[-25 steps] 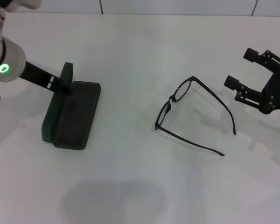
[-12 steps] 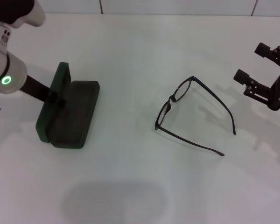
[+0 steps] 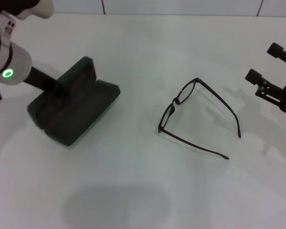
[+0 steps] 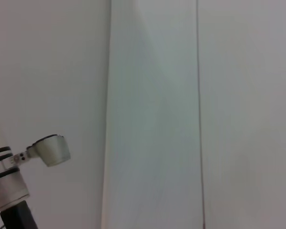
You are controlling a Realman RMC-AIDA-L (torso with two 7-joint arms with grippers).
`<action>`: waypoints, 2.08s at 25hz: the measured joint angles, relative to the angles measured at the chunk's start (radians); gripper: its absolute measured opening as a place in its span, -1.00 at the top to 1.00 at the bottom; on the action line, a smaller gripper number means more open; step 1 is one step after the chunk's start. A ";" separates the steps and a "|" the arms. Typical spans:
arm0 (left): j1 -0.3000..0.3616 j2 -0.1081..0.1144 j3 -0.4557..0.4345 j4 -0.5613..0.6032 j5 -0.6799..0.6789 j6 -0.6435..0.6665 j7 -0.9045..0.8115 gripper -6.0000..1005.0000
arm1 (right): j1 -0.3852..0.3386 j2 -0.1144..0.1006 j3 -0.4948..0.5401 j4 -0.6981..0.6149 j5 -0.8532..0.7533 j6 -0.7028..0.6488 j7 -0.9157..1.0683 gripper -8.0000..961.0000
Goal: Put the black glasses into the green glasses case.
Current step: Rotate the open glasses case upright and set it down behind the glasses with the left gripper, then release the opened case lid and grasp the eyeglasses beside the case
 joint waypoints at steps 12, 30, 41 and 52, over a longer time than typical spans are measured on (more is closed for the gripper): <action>-0.041 -0.001 0.122 -0.124 -0.089 -0.385 0.719 0.62 | -0.034 0.000 0.059 0.061 0.009 -0.086 -0.009 -0.70; -0.171 -0.007 0.329 -0.427 -0.385 -0.550 0.930 0.65 | -0.079 0.001 0.073 0.126 0.035 -0.173 -0.012 -0.69; -0.170 -0.009 0.356 -0.456 -0.422 -0.602 0.925 0.71 | -0.078 -0.012 0.062 0.120 -0.014 -0.177 -0.001 -0.69; -0.076 -0.003 0.302 -0.257 -0.516 -0.507 0.919 0.15 | -0.010 -0.075 0.066 -0.152 -0.355 -0.067 0.202 -0.68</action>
